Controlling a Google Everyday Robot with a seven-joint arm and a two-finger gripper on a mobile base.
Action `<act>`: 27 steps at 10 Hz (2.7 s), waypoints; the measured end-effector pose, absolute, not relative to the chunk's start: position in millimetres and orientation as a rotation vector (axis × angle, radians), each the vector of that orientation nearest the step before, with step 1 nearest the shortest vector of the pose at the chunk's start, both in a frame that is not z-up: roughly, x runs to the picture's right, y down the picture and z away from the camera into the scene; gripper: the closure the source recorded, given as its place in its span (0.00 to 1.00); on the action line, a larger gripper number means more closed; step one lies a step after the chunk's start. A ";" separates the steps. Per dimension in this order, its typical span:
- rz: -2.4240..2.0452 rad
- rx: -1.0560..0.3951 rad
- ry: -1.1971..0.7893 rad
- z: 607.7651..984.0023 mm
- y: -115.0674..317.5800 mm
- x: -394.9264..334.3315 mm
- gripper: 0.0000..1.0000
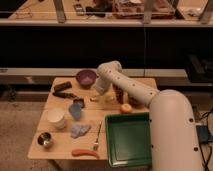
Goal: Place banana in purple bowl
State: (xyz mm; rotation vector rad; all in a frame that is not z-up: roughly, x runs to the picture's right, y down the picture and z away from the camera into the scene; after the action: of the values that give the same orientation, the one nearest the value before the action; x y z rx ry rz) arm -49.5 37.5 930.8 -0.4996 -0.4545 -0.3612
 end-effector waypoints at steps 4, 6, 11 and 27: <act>-0.340 -0.484 -0.406 951.5 41.1 -51.6 0.29; -0.336 -0.502 -0.385 961.7 42.3 -53.4 0.29; -0.346 -0.562 -0.348 975.9 47.1 -51.3 0.73; -0.162 -0.223 -1.042 817.6 -98.4 -118.1 1.00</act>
State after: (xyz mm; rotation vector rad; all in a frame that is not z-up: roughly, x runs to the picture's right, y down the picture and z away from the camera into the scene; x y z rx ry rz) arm -118.1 -98.4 817.6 -0.2234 -1.0416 -0.1617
